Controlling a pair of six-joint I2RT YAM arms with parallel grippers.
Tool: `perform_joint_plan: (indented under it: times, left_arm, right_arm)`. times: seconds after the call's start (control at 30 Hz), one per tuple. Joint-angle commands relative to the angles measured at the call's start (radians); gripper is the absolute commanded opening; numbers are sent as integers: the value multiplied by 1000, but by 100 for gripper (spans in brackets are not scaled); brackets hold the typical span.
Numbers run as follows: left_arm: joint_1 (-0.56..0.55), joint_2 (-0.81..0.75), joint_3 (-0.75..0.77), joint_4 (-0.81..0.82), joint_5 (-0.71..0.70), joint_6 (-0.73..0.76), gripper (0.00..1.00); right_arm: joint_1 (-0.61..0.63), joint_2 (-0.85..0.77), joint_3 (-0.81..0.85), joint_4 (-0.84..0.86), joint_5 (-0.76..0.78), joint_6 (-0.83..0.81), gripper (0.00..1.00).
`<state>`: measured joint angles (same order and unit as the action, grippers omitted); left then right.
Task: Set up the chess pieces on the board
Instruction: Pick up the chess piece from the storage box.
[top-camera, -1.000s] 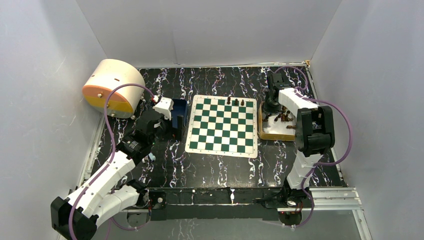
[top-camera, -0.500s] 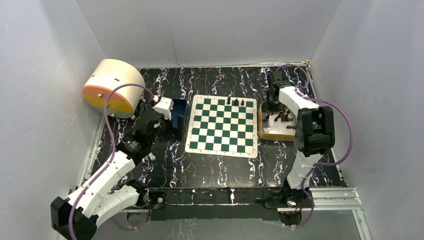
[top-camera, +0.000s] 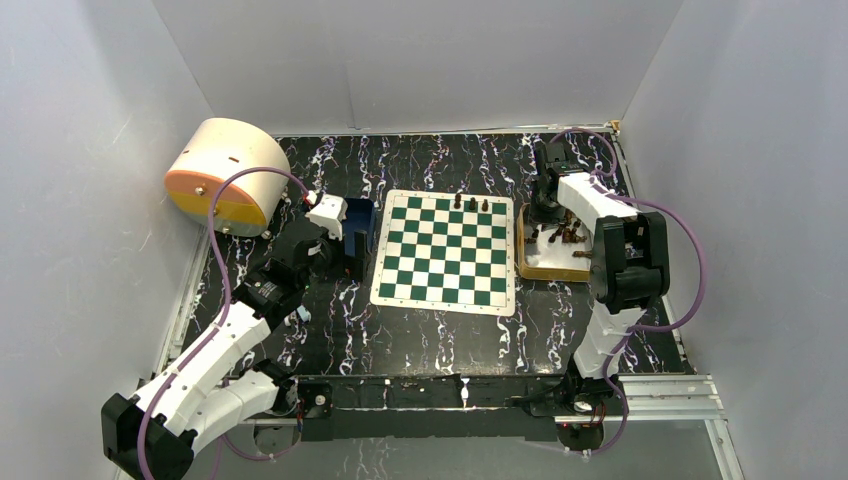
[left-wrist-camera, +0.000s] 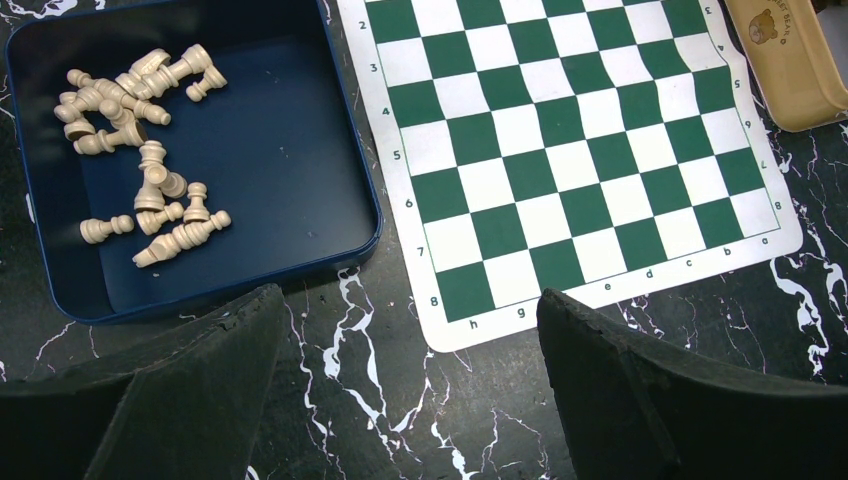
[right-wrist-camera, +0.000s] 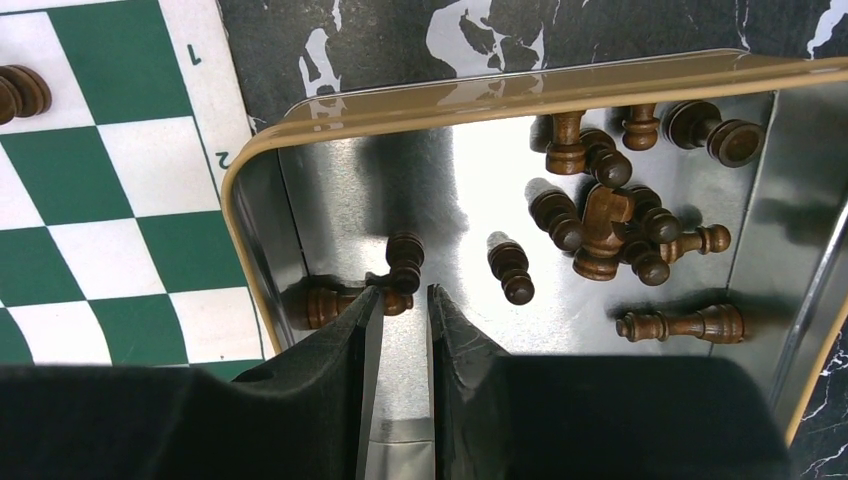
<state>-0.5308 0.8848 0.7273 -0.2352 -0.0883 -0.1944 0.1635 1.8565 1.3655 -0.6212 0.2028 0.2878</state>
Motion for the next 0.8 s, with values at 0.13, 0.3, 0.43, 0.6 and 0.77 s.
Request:
perform_joint_plan:
  times: [0.13, 0.3, 0.43, 0.6, 0.77]
  left_arm:
    - [6, -14, -2, 11, 1, 3, 94]
    - [6, -15, -3, 11, 1, 3, 94]
    - [6, -15, -2, 10, 2, 3, 93]
    - [6, -15, -2, 11, 1, 3, 94]
    - [6, -15, -2, 10, 0, 3, 93]
  right_arm:
    - [-4, 12, 31, 33, -6, -6, 31]
    - [-4, 22, 26, 38, 0, -9, 31]
    - [-5, 31, 31, 38, 0, -11, 31]
    - [-5, 45, 38, 38, 4, -11, 30]
    - [-5, 50, 39, 37, 12, -13, 26]
